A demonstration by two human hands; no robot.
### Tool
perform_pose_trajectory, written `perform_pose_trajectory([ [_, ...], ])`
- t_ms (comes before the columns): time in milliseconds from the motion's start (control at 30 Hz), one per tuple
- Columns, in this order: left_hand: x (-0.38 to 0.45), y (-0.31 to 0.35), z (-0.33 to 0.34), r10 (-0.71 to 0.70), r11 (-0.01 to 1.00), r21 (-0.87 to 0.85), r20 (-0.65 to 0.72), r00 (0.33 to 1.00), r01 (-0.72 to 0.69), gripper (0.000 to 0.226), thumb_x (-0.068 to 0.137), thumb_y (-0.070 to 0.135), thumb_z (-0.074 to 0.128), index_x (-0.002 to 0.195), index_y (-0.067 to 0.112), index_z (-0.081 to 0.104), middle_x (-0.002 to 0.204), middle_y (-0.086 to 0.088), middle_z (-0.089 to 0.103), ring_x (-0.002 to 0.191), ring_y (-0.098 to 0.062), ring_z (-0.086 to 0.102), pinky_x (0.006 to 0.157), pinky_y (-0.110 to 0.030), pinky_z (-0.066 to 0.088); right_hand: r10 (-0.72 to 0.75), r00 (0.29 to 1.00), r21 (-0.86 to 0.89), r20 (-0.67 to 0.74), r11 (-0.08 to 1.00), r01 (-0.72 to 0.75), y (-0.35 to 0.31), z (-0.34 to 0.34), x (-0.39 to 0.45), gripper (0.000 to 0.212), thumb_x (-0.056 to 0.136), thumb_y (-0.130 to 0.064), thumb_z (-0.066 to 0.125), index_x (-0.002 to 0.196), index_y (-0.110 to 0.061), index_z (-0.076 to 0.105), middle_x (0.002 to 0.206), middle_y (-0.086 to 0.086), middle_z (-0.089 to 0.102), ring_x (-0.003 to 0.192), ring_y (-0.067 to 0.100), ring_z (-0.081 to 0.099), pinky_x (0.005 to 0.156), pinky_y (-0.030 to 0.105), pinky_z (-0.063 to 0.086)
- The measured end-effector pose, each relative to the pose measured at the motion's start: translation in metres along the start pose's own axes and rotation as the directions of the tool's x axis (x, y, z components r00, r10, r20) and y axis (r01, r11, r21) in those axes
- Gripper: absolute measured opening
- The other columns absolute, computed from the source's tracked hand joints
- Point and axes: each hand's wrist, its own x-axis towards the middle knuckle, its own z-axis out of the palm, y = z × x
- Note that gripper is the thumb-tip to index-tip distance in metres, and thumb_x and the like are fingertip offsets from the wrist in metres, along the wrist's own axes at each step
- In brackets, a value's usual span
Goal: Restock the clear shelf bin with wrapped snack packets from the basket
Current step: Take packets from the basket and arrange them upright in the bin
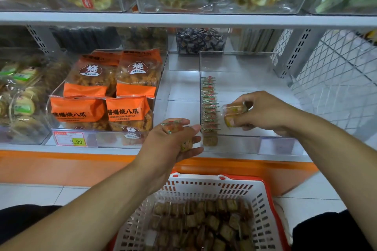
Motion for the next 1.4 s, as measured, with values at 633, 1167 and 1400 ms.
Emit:
perform_pose_trajectory([
  [633,0.019,-0.014,0.005,-0.042,0.998,0.036,-0.012,0.999,0.042,0.039,0.081,0.008,0.084,0.115,0.006,0.066,0.103,-0.018,0.075,0.085,-0.026,0.078,0.067,-0.035,0.062,0.179,0.936,-0.01,0.301,0.983,-0.185,0.011,0.02,0.03,0.023,0.097,0.007,0.055,0.103,-0.01,0.069,0.111,0.022,0.068,0.092,0.033,0.075,0.083,0.045,0.062],
  [1167,0.025,-0.017,0.001,-0.088,0.996,0.004,0.021,0.996,0.088,0.032,0.087,0.004,0.075,0.117,0.008,0.063,0.088,-0.008,0.079,0.079,-0.023,0.078,0.065,-0.035,0.062,0.363,0.897,-0.483,0.252,0.85,-0.208,0.001,0.027,0.021,0.033,0.099,-0.017,0.034,0.105,-0.018,0.066,0.095,0.001,0.077,0.09,0.021,0.075,0.086,0.042,0.057],
  [1400,0.026,-0.018,0.003,-0.104,0.994,0.031,0.027,0.994,0.103,0.032,0.088,0.005,0.074,0.118,0.011,0.066,0.099,-0.013,0.078,0.084,-0.025,0.078,0.067,-0.037,0.062,0.321,0.887,-0.369,0.332,0.91,-0.191,0.003,0.027,0.023,0.028,0.098,-0.022,0.046,0.104,-0.018,0.073,0.09,-0.003,0.079,0.093,0.015,0.075,0.091,0.04,0.057],
])
